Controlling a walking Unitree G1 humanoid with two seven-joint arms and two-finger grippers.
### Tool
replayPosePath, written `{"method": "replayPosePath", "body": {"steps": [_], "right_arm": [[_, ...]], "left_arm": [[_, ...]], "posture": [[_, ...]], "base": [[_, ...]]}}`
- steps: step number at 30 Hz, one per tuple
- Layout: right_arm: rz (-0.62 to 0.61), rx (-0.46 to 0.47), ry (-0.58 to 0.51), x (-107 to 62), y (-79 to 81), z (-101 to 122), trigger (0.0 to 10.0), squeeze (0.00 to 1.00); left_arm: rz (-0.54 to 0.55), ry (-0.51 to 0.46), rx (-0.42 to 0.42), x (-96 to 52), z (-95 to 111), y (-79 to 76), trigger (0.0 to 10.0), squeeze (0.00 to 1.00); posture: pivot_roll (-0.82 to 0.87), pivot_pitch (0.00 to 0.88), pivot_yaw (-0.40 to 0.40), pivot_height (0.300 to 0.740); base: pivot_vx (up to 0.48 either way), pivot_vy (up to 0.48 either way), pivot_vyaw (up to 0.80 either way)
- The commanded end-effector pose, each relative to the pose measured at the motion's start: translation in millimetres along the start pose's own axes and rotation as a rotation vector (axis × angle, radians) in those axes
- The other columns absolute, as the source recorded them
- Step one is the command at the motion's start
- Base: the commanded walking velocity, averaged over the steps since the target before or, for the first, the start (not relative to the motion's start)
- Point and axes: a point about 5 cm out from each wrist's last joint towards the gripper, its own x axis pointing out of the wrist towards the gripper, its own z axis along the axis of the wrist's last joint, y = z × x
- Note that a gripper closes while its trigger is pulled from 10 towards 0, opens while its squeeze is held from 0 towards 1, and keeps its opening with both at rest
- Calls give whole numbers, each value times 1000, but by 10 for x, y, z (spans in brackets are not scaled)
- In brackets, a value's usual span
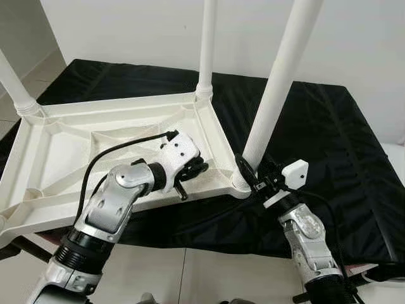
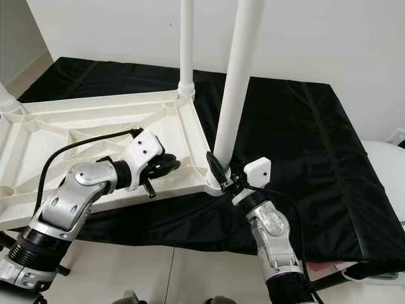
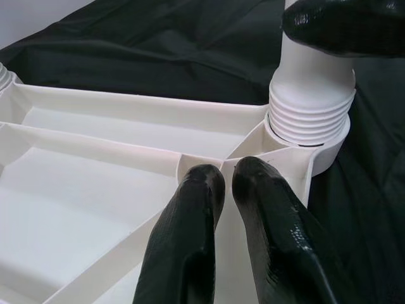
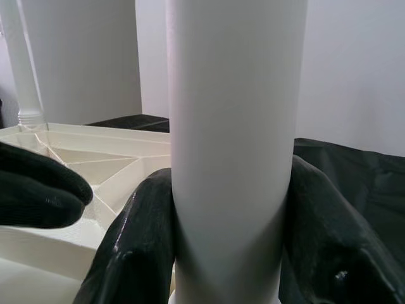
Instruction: Building children table
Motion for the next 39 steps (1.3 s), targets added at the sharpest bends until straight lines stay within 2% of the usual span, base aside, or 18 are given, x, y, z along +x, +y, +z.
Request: {"method": "replayPosePath", "body": {"steps": [1,6,8,9,14,17,29,33,39], "right_arm": [[-95,54,254,-315,-55,-429,10000,0],[-187,38,249,-340,-37,-428,10000,0],[-266,29,244,-359,-30,-419,10000,0],[-347,22,246,-378,-42,-421,10000,0],[-407,-10,261,-389,-42,-412,10000,0],[-513,-18,285,-399,-41,-415,10000,0],[-572,-47,293,-385,37,-399,10000,0],[-585,-58,300,-385,45,-401,10000,0],[-590,-64,301,-382,50,-397,10000,0]], "left_arm": [[28,6,7,3,-8,-4,10000,0],[26,5,9,-1,-2,-2,10000,0],[25,3,11,-3,5,4,10000,0],[23,2,13,0,8,6,10000,0],[17,2,16,3,9,3,10000,0],[-18,12,20,9,-12,-52,10000,0],[-59,20,16,23,-29,-112,10000,0],[-133,18,12,27,-29,-221,10000,0],[-182,26,15,55,-35,-304,10000,0]], "posture": [[-53,78,-2,740],[-55,75,0,740],[-59,72,2,740],[-60,71,2,740],[-60,70,4,740],[-59,66,6,740],[-58,63,10,740],[-58,65,12,740],[-59,66,13,740]], "base": [[0,0,0],[0,0,0],[0,0,0],[0,0,0],[0,0,0],[0,0,0],[0,0,0],[0,0,0],[0,0,0]]}}
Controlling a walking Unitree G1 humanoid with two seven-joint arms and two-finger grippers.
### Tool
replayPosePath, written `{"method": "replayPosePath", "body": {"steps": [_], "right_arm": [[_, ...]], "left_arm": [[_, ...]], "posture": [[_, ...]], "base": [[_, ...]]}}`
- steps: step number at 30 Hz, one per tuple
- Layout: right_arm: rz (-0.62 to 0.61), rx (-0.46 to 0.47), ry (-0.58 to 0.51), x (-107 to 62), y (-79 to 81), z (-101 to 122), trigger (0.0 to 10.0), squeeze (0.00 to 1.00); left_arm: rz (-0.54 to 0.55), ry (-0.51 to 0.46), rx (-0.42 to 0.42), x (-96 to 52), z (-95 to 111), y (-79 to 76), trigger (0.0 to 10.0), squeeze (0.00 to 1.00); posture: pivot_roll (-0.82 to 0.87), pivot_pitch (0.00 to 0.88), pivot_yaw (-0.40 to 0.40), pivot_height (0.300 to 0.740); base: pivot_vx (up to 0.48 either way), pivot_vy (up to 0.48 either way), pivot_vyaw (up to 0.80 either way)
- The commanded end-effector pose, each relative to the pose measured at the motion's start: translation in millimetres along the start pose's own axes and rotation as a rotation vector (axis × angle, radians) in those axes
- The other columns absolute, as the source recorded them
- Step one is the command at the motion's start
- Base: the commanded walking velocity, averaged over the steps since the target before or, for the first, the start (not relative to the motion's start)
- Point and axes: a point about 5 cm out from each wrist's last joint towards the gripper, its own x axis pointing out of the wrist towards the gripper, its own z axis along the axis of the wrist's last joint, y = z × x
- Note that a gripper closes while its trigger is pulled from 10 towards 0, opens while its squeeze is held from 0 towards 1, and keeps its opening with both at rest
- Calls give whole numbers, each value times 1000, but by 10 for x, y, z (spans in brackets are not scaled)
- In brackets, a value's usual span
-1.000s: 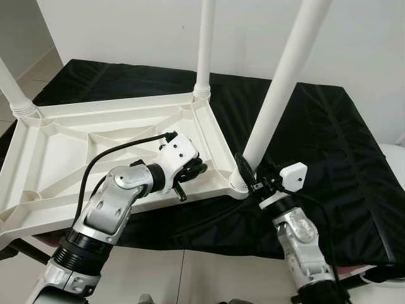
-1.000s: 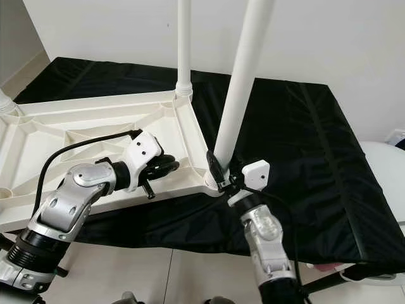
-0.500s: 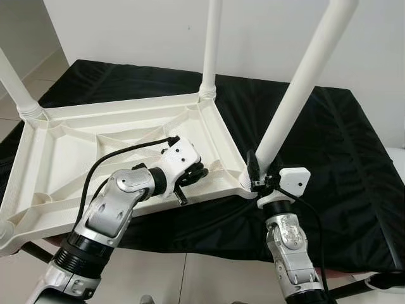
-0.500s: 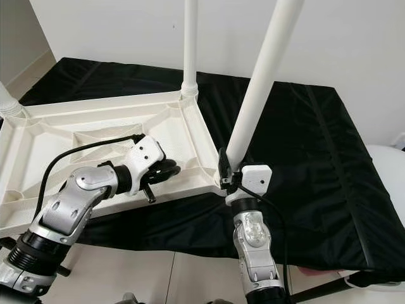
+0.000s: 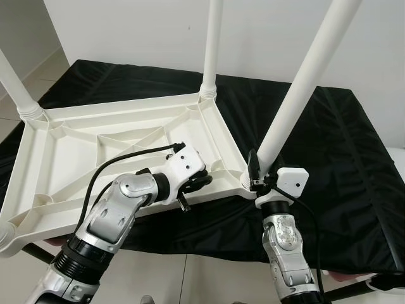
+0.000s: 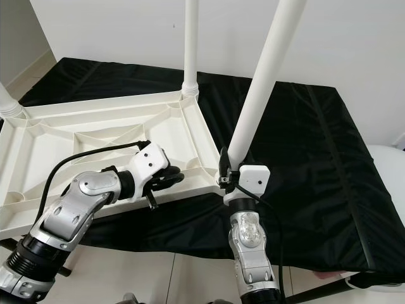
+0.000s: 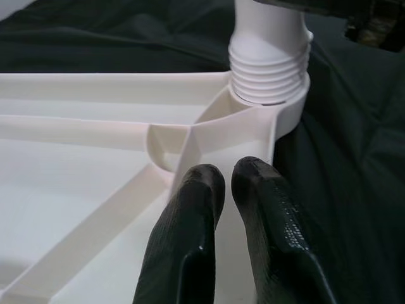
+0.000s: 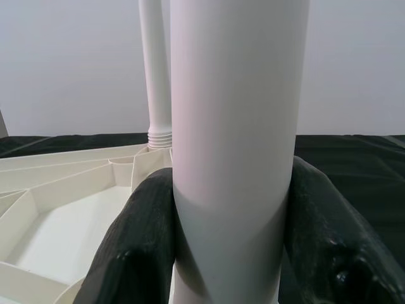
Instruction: Building children table
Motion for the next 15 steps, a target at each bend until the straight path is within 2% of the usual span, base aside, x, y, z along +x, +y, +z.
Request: {"method": "replayPosePath", "body": {"steps": [1,7,8,12,13,15], "right_arm": [[-102,-83,276,-263,-237,-446,10000,0],[-110,-93,277,-264,-243,-442,10000,0],[-109,-95,277,-262,-242,-439,10000,0],[-107,-99,275,-262,-243,-433,10000,0],[-109,-99,275,-263,-244,-433,10000,0],[-110,-99,275,-263,-243,-432,10000,0]], "left_arm": [[-106,6,-8,20,-9,-111,10000,0],[-162,23,0,80,-27,-215,10000,0],[-174,25,-22,94,-41,-240,10000,1000],[-156,47,8,150,-47,-235,10000,1000],[-147,59,12,164,-59,-226,10000,808],[-145,72,16,172,-78,-222,10000,808]], "posture": [[-59,67,14,740],[-60,71,13,740],[-61,74,14,740],[-62,75,15,740],[-63,75,15,740],[-64,76,15,740]], "base": [[0,0,0],[0,0,0],[0,0,0],[0,0,0],[0,0,0],[0,0,0]]}}
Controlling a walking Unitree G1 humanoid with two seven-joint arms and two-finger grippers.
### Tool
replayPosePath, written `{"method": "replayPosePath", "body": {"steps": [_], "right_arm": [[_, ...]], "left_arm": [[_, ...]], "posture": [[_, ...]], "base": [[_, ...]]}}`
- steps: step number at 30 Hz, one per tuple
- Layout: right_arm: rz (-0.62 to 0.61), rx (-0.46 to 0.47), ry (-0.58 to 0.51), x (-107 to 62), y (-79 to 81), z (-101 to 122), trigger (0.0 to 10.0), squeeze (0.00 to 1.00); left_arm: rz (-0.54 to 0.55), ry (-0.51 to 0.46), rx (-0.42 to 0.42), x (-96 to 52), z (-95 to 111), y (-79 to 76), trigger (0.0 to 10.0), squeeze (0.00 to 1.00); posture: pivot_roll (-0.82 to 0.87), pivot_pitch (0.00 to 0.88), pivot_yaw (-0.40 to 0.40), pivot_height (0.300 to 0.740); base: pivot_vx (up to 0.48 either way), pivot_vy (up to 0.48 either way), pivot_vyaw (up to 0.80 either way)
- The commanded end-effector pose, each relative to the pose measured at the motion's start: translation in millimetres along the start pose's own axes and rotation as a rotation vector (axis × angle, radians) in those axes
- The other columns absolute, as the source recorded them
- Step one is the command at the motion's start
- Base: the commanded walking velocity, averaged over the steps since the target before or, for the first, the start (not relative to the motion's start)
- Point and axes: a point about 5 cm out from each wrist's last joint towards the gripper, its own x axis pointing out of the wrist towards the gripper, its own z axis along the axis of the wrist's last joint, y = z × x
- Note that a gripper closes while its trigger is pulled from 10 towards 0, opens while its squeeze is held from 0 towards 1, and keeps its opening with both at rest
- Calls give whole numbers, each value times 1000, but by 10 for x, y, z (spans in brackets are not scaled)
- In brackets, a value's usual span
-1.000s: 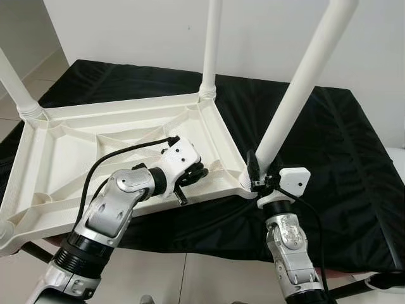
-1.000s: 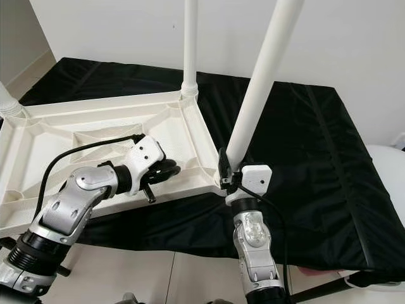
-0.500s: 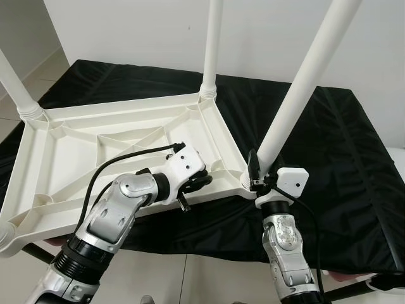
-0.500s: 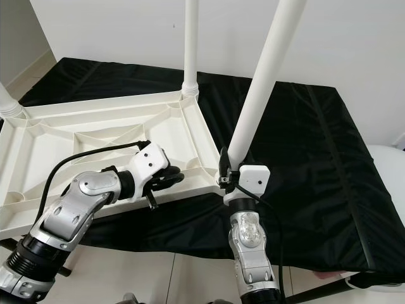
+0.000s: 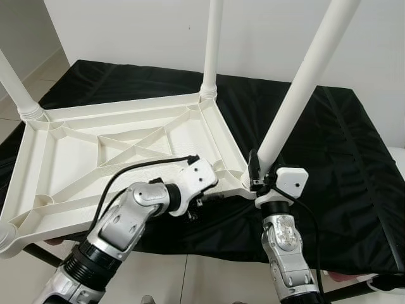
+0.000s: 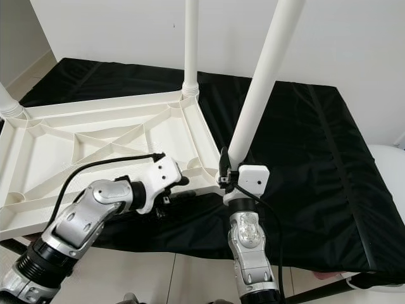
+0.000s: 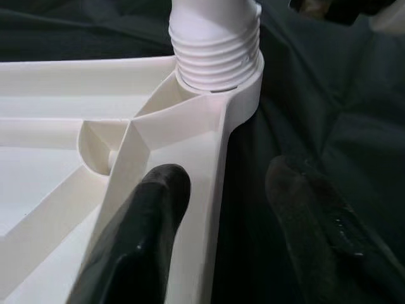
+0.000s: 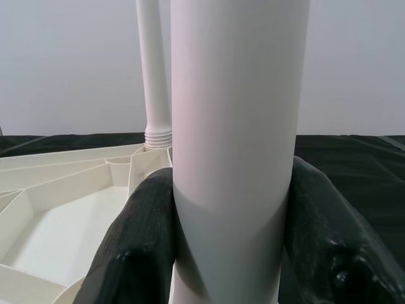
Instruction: Building children table
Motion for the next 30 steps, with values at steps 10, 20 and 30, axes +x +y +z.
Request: {"method": "replayPosePath", "body": {"steps": [10,20,30], "right_arm": [[-103,-93,272,-254,-241,-436,10000,0],[-104,-94,276,-261,-240,-437,10000,0],[-107,-97,279,-280,-243,-439,10000,0]], "left_arm": [[13,166,11,87,-231,25,10000,0],[22,233,-20,100,-321,53,2039,0],[55,230,-66,64,-321,138,0,0]], "posture": [[-65,79,17,740],[-65,81,19,740],[-67,83,22,740]], "base": [[0,0,0],[0,0,0],[0,0,0]]}}
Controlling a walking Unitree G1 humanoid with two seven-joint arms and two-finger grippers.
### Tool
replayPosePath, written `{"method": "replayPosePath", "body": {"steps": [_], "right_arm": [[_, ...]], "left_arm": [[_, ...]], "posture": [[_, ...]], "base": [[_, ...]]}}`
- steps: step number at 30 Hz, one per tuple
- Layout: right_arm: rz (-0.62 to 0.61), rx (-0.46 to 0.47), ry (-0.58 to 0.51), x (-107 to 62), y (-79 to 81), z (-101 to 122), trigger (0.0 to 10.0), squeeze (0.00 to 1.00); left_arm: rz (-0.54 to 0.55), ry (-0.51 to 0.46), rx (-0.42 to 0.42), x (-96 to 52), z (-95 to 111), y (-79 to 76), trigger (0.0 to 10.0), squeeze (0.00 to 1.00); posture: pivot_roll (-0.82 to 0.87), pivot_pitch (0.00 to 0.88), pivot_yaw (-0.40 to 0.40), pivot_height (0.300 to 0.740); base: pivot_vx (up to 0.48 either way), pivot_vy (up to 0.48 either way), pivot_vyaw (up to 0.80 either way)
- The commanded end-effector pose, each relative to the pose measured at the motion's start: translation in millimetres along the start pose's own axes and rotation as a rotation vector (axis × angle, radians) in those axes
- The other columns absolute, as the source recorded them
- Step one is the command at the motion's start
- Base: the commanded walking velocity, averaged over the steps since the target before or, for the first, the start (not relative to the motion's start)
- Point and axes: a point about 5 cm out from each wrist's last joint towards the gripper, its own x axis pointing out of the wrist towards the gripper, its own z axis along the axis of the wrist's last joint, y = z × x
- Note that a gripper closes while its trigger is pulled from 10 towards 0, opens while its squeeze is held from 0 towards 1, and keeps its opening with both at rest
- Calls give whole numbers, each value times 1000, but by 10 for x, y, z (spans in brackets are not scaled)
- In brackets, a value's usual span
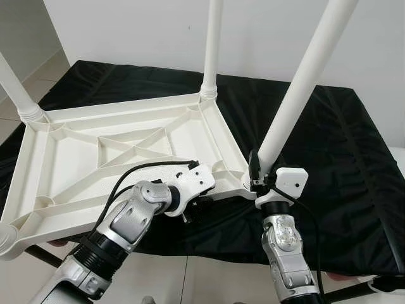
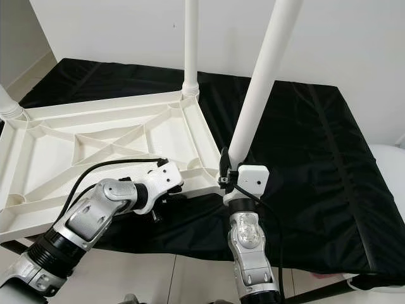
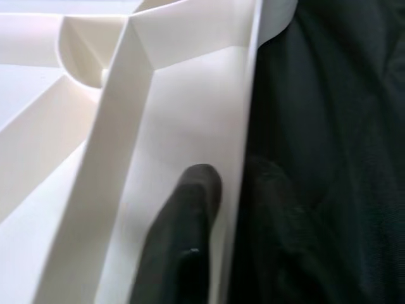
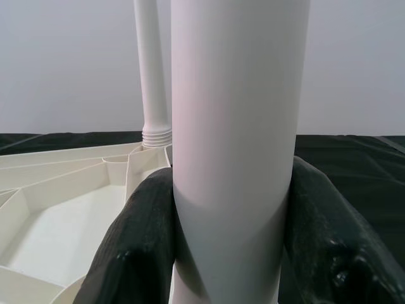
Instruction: Building children table
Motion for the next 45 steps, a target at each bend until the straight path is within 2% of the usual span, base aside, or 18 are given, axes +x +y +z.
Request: {"method": "replayPosePath", "body": {"steps": [1,13,25,30,33,45], "right_arm": [[-98,-83,276,-273,-240,-456,10000,0],[-166,-100,270,-287,-304,-446,10000,0],[-208,-101,294,-298,-346,-481,10000,0],[-289,-98,333,-285,-415,-530,10000,0],[-296,-102,331,-279,-423,-531,10000,0],[-297,-104,332,-274,-384,-535,10000,0]], "left_arm": [[54,54,-46,-24,-102,85,0,0],[126,65,-105,-62,-105,223,0,0],[133,70,-102,-97,-103,265,0,0],[134,67,-97,-104,-76,284,0,0],[134,65,-97,-105,-69,286,0,0],[139,63,-96,-124,-57,300,0,0]], "posture": [[-68,84,23,740],[-68,82,24,740],[-69,75,30,740],[-68,75,32,740],[-68,75,32,740],[-62,76,33,740]], "base": [[0,0,0],[0,0,0],[0,0,0],[0,0,0],[0,0,0],[0,0,0]]}}
